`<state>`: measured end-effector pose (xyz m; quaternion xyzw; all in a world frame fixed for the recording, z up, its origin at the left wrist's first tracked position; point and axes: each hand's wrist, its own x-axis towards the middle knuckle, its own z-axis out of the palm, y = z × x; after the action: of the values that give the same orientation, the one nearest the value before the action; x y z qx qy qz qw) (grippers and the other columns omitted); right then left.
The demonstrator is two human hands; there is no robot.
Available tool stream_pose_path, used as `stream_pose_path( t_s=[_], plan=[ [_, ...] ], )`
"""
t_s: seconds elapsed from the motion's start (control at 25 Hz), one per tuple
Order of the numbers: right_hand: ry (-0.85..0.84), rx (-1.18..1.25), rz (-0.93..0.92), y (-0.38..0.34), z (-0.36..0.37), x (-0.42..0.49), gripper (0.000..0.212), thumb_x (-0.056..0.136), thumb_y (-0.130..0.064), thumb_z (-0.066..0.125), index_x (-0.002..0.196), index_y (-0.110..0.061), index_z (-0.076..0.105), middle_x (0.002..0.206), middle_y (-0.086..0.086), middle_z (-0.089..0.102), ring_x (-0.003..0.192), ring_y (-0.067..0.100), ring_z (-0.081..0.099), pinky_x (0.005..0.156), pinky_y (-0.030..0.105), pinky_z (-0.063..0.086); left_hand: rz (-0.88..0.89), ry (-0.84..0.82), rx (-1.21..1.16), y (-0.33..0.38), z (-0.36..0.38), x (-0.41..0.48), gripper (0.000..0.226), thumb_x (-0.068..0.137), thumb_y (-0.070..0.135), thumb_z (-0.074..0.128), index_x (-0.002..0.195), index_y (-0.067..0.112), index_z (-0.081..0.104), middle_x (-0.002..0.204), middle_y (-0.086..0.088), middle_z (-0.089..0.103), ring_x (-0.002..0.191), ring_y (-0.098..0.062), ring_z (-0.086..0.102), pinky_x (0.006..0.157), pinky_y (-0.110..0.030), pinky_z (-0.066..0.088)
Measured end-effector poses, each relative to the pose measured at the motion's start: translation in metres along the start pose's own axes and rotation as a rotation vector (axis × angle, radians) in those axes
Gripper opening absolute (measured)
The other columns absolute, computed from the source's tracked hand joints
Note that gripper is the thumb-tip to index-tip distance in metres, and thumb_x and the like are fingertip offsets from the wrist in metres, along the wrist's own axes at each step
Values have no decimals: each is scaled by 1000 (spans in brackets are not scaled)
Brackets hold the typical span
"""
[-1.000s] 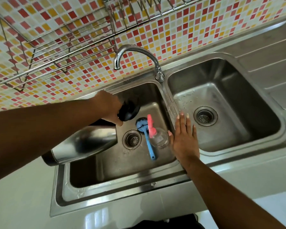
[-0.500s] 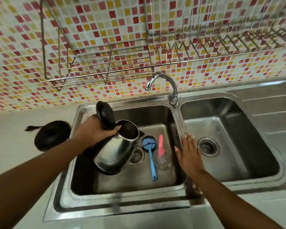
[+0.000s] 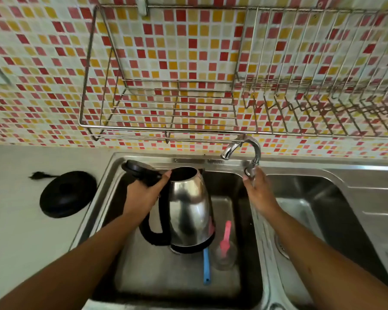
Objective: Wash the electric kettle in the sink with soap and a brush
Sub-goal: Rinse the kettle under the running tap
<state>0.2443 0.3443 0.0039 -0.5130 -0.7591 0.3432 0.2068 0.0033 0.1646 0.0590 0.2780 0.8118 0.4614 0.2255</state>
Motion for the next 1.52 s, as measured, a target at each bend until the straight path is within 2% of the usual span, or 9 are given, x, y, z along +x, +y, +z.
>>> stream_pose_path(
  t_s=[0.16, 0.32, 0.48, 0.6, 0.76, 1.0, 1.24, 1.36, 1.52],
  plan=[
    [-291, -417, -171, 29, 27, 3, 66, 101, -38, 36, 154, -9, 7, 163, 4, -1, 151, 19, 2, 118, 28, 10, -83, -12, -66, 5, 19, 15, 45, 75, 64, 68, 56, 23, 61, 51, 4, 62, 51, -14, 60, 63, -30, 51],
    [-362, -420, -134, 30, 37, 14, 64, 103, -34, 34, 153, -5, 6, 163, 10, -4, 151, 21, -4, 115, 22, -3, -115, -10, -82, 11, 33, 24, 50, 70, 71, 68, 54, 23, 61, 55, 4, 63, 55, -15, 61, 65, -28, 51],
    [-241, 39, 74, -4, 50, 3, 57, 103, -35, 32, 153, -12, 18, 163, 6, 10, 150, 18, 7, 111, 19, 3, -145, -13, -69, 16, 49, 22, 50, 68, 71, 69, 54, 23, 61, 53, 7, 62, 57, -13, 62, 61, -24, 48],
    [-124, 307, 133, -52, 65, -13, 58, 100, -46, 28, 154, -26, 17, 160, 0, 22, 145, 27, 27, 116, 34, 21, -157, -13, -36, 22, 61, 16, 50, 69, 71, 67, 56, 23, 61, 54, 7, 62, 59, -13, 63, 58, -22, 44],
    [58, 106, -221, -76, 86, -47, 60, 100, -49, 20, 151, -32, -5, 161, -10, -7, 149, 6, -10, 121, 30, 1, -183, 12, -104, 22, 65, 14, 54, 67, 75, 64, 59, 22, 60, 57, 4, 63, 60, -15, 61, 59, -23, 44],
    [-29, 231, 40, -48, 70, -9, 58, 101, -45, 24, 154, -26, 9, 164, -3, 6, 149, 21, 16, 110, 27, 20, -151, -16, -148, 25, 66, 5, 61, 70, 71, 66, 48, 16, 53, 45, 0, 56, 41, -12, 55, 51, -25, 46],
    [87, -139, -315, -57, 91, -45, 64, 102, -42, 30, 155, -21, 0, 164, 1, 0, 151, 18, -1, 120, 36, 16, -163, 16, -207, 29, 63, 12, 55, 71, 68, 67, 59, 14, 58, 51, 2, 59, 46, -13, 57, 57, -28, 51],
    [-27, 256, 44, -44, 71, -43, 62, 98, -54, 26, 154, -33, 9, 161, -1, 19, 144, 22, 27, 100, 27, 45, -163, -6, -254, 27, 58, 12, 58, 71, 63, 71, 54, 11, 53, 46, -1, 53, 43, -16, 50, 55, -31, 47],
    [-135, 413, 171, -60, 55, 1, 55, 100, -51, 26, 147, -25, 35, 152, 2, 39, 141, 21, 35, 109, 27, 23, -116, -44, -215, 28, 57, 5, 54, 71, 59, 73, 51, 12, 53, 44, -1, 52, 41, -15, 50, 49, -26, 45]
  ],
)
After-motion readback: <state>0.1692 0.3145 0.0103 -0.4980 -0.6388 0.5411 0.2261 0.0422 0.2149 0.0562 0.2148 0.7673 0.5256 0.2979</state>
